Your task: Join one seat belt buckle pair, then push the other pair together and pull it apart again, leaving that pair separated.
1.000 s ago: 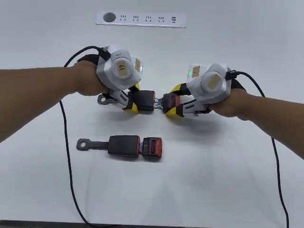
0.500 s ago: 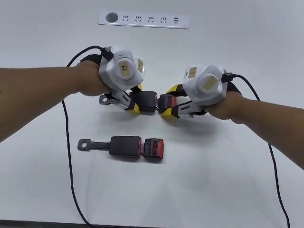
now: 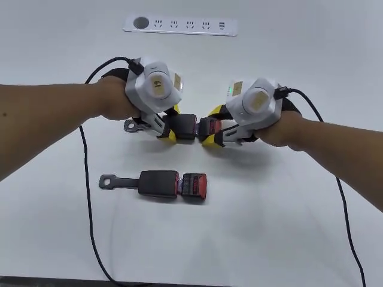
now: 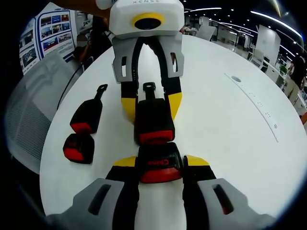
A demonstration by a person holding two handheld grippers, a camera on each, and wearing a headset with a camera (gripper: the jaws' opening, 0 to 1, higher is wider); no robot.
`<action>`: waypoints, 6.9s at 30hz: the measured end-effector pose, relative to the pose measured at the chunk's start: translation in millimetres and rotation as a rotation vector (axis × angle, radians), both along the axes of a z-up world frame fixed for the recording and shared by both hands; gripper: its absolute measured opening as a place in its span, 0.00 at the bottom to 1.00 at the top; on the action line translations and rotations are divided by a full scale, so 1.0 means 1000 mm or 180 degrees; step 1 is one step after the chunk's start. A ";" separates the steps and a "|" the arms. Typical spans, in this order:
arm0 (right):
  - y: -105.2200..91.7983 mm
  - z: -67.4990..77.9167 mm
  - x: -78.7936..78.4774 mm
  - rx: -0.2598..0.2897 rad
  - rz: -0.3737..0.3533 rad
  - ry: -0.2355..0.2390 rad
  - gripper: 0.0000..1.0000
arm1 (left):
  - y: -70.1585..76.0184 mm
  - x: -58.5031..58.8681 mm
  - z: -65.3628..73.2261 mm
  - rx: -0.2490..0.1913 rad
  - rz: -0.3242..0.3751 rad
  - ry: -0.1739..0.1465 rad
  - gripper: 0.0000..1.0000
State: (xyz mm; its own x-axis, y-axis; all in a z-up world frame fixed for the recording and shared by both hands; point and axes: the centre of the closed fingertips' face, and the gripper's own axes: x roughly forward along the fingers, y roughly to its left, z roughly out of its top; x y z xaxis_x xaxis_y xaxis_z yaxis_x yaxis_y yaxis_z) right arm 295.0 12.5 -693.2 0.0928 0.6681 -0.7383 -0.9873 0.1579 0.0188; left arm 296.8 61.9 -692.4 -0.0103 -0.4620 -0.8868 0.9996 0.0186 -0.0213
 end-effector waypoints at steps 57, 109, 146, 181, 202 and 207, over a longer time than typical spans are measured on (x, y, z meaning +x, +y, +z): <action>-0.011 0.002 0.003 -0.0101 0.0096 -0.0024 0.33 | 0.000 0.000 -0.002 0.0005 -0.0031 -0.0010 0.34; -0.124 -0.001 0.000 -0.0244 -0.0077 -0.0017 0.34 | -0.004 -0.003 0.003 0.0034 -0.0014 0.0021 0.34; -0.132 0.053 0.020 0.0470 -0.1484 -0.0309 0.68 | -0.012 0.001 0.051 -0.0435 0.1072 0.0138 0.85; -0.101 0.109 -0.082 0.1016 -0.2953 -0.0761 0.89 | 0.095 -0.098 0.124 -0.1625 0.2927 -0.0191 1.00; -0.107 0.142 -0.163 0.1229 -0.3087 -0.0943 0.95 | 0.129 -0.174 0.145 -0.1928 0.3101 -0.0428 1.00; -0.112 0.142 -0.179 0.1227 -0.3100 -0.0929 0.96 | 0.134 -0.183 0.148 -0.1905 0.3079 -0.0468 1.00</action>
State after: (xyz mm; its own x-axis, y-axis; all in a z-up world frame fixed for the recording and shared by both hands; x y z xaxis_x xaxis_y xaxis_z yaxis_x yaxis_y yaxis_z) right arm 115.6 -99.7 -551.1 0.8461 0.3948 -0.3581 -0.4158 0.9092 0.0198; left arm 113.5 195.5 -544.8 0.6644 -0.5682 -0.4855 0.5658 0.8068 -0.1700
